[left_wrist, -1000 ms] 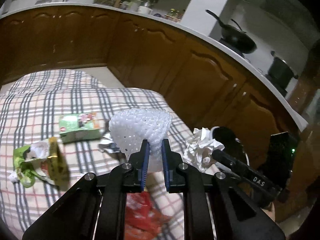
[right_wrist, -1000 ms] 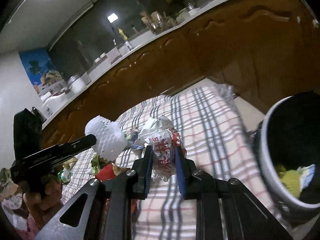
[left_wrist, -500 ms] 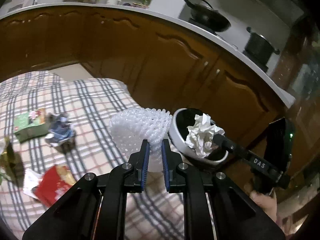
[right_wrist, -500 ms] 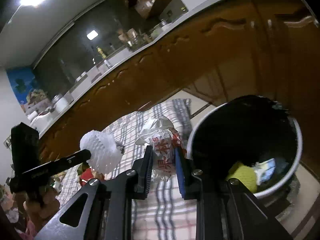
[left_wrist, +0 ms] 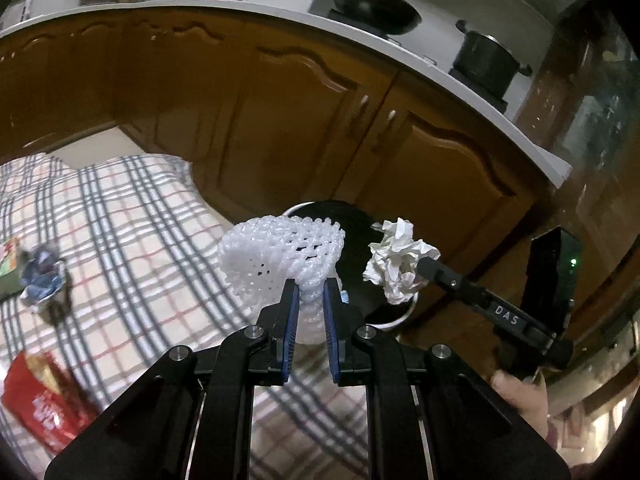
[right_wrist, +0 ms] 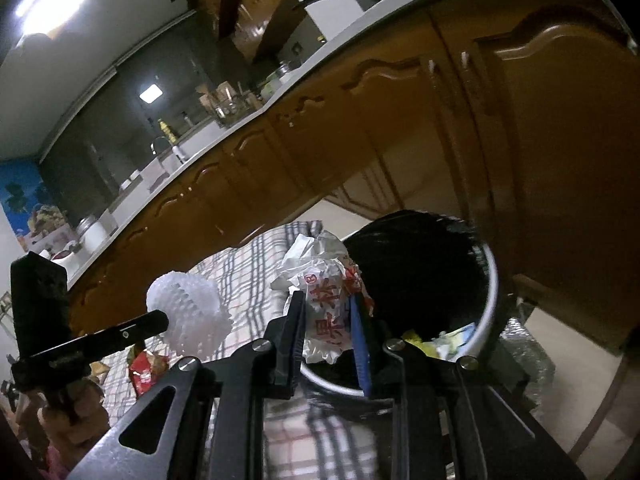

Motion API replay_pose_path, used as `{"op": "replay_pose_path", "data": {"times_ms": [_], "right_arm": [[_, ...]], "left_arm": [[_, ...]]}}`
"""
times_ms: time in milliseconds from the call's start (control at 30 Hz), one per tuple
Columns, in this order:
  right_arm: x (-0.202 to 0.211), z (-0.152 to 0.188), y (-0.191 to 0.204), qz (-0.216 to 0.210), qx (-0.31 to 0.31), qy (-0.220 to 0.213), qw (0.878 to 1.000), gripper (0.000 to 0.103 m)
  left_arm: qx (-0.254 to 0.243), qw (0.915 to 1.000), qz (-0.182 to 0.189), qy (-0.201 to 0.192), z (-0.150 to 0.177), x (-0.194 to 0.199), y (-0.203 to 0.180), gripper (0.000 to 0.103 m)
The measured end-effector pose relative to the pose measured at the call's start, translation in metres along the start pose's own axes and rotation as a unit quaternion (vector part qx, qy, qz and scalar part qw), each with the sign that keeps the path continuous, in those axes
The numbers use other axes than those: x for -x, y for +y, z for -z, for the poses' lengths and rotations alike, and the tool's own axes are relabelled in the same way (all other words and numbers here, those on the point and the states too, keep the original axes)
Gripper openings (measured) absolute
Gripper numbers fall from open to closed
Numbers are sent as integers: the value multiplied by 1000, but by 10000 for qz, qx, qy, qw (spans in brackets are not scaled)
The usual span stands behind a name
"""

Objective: Collect trash
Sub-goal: 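Carry both items over the bin and open both tools to drop them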

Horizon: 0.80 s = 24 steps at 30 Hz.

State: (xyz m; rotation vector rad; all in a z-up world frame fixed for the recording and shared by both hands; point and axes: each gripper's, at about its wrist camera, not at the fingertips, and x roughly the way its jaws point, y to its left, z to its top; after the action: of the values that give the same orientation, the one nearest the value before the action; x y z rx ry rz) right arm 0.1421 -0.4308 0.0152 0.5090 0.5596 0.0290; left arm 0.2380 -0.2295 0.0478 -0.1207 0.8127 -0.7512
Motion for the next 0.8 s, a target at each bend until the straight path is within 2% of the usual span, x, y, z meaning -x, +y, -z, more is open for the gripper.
{"op": "replay_pose_path", "data": {"times_ms": [333,800], "right_arm": [[2,-9,-15,379,71,-14,9993,22],[-24,-24,-32,773,271,387,9959,22]], "left_arm": [[-252,9992,165,263,-17,-46,-33,11],[-232,9968,111,760,-22,-103,-34,11]]}}
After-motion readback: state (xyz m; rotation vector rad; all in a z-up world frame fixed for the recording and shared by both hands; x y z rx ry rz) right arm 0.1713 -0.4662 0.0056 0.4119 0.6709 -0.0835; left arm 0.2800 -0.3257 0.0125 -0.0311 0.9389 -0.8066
